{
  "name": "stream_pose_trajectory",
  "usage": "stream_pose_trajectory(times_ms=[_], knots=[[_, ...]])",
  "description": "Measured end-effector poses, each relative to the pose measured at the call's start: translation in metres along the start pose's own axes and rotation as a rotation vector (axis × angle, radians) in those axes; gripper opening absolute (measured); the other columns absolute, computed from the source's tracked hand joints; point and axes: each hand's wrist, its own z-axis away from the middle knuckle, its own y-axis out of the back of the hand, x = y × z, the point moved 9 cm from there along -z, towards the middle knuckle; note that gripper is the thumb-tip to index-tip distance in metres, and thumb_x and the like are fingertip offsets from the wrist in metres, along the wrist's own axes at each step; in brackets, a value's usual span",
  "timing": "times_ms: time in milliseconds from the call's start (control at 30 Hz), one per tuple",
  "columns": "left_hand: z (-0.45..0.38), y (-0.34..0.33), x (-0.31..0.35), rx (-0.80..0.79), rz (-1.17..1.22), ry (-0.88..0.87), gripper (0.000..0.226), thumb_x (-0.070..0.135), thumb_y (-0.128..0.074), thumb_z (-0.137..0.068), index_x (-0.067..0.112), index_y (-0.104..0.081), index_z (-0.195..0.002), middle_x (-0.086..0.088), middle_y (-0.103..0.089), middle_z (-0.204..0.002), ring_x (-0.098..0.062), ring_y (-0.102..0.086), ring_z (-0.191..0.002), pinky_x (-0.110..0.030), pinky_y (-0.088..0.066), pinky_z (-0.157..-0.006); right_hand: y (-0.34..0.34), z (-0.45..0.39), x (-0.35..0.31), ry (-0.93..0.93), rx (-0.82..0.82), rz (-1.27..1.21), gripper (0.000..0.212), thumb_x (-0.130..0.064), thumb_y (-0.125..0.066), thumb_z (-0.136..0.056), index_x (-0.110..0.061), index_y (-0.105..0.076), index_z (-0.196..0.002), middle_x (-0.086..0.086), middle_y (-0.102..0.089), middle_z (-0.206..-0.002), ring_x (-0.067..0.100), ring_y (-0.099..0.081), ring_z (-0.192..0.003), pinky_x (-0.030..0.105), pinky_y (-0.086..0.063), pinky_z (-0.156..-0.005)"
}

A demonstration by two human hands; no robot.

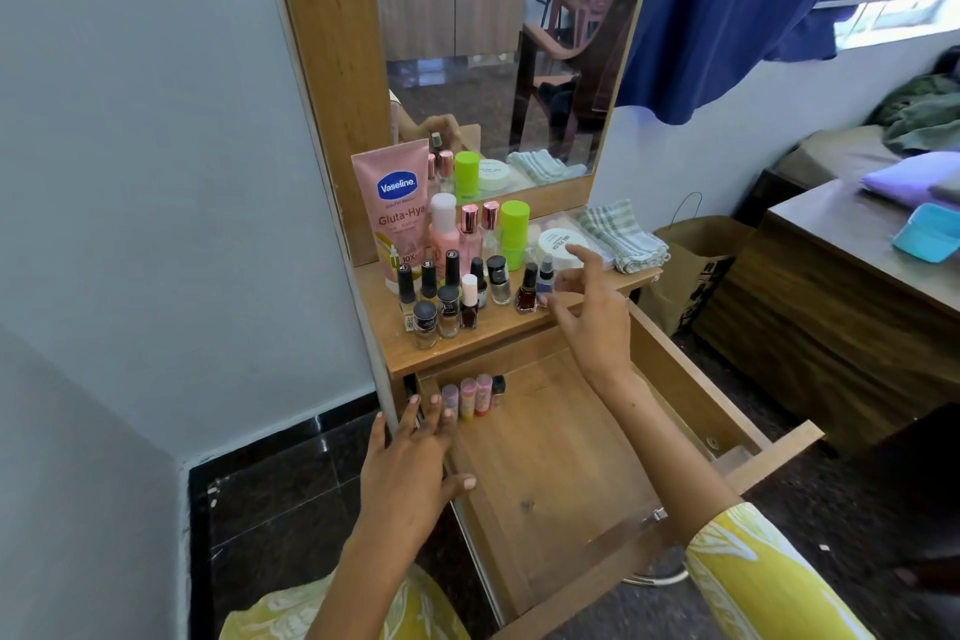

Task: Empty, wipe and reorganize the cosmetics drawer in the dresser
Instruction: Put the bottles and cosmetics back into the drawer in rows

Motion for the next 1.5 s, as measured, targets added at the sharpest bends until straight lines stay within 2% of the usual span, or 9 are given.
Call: stream_pose_trajectory(times_ms=[233,400,567,967,1100,1233,1300,1400,1500], knots=[[0.001,0.000,0.000,0.014,0.022,0.001,0.075,0.053,-0.044,-0.092,0.026,-0.005,-0.150,0.004,0.004,-0.159,-0.017,0.009,-0.145,-0.045,0.008,-0.115,0.021,0.028,0.007,-0.006,0.047,-0.098,0.025,-0.023,-0.075,-0.072,-0.023,-0.059,-0.091,-0.011,-0.061,-0.075,0.004,-0.060,-0.070,0.033,-0.055,-0.065],[0.000,0.000,0.000,0.000,0.018,0.003,0.076,0.053,-0.044,-0.092,0.024,-0.006,-0.150,0.003,0.004,-0.159,-0.018,0.009,-0.145,-0.046,0.007,-0.115,-0.022,0.054,0.018,-0.017,-0.309,0.140,0.019,-0.032,-0.077,-0.067,-0.026,-0.061,-0.075,-0.013,-0.064,-0.072,0.006,-0.062,-0.072,0.027,-0.048,-0.059],[0.000,0.000,0.000,-0.003,0.009,0.001,0.076,0.053,-0.044,-0.092,0.024,-0.005,-0.151,0.002,0.005,-0.159,-0.019,0.010,-0.145,-0.046,0.007,-0.115,-0.067,0.055,0.028,-0.090,-0.558,0.284,0.021,-0.018,-0.078,-0.071,-0.021,-0.069,-0.090,-0.005,-0.070,-0.090,0.015,-0.064,-0.090,0.024,-0.042,-0.067],[0.001,-0.001,0.001,0.007,0.022,-0.004,0.074,0.053,-0.043,-0.093,0.024,-0.006,-0.150,0.002,0.005,-0.159,-0.018,0.010,-0.145,-0.045,0.006,-0.115,-0.079,0.055,0.029,-0.105,-0.641,0.262,0.030,-0.006,-0.074,-0.072,-0.012,-0.069,-0.101,0.003,-0.069,-0.101,0.019,-0.064,-0.098,0.039,-0.053,-0.086],[0.002,0.000,0.000,0.020,0.040,-0.005,0.074,0.052,-0.044,-0.092,0.023,-0.007,-0.151,0.002,0.004,-0.159,-0.019,0.010,-0.145,-0.045,0.006,-0.115,-0.054,0.053,0.025,-0.119,-0.515,0.302,0.030,0.001,-0.063,-0.077,-0.019,-0.069,-0.099,-0.004,-0.070,-0.098,0.014,-0.066,-0.090,0.029,-0.053,-0.075],[0.003,-0.002,-0.001,0.026,0.055,-0.001,0.074,0.051,-0.044,-0.093,0.023,-0.006,-0.151,0.002,0.005,-0.159,-0.020,0.011,-0.145,-0.046,0.008,-0.114,-0.010,0.045,-0.003,-0.076,-0.113,0.129,0.013,-0.017,-0.072,-0.079,-0.027,-0.063,-0.079,-0.013,-0.066,-0.074,0.002,-0.062,-0.069,0.020,-0.046,-0.061],[0.003,-0.003,-0.002,0.027,0.050,-0.001,0.074,0.052,-0.043,-0.093,0.024,-0.006,-0.151,0.002,0.005,-0.159,-0.020,0.011,-0.145,-0.047,0.008,-0.114,-0.002,0.038,-0.010,-0.103,0.011,0.010,0.017,-0.022,-0.074,-0.079,-0.023,-0.061,-0.089,-0.011,-0.066,-0.080,0.001,-0.061,-0.071,0.018,-0.046,-0.062],[0.003,-0.005,-0.002,0.034,0.045,-0.003,0.075,0.053,-0.042,-0.093,0.024,-0.004,-0.151,0.002,0.006,-0.159,-0.020,0.011,-0.145,-0.047,0.010,-0.114,-0.010,0.024,-0.012,-0.159,0.048,-0.039,0.040,-0.031,-0.073,-0.080,-0.016,-0.057,-0.113,-0.003,-0.066,-0.098,0.012,-0.062,-0.085,0.029,-0.051,-0.074],[0.005,-0.003,0.000,0.076,0.025,-0.021,0.073,0.054,-0.042,-0.093,0.025,-0.007,-0.151,0.002,0.003,-0.159,-0.018,0.010,-0.145,-0.046,0.012,-0.113,-0.015,0.014,-0.016,-0.164,0.064,-0.017,0.044,-0.038,-0.072,-0.080,-0.017,-0.055,-0.115,-0.004,-0.065,-0.098,0.014,-0.059,-0.087,0.031,-0.050,-0.074]])
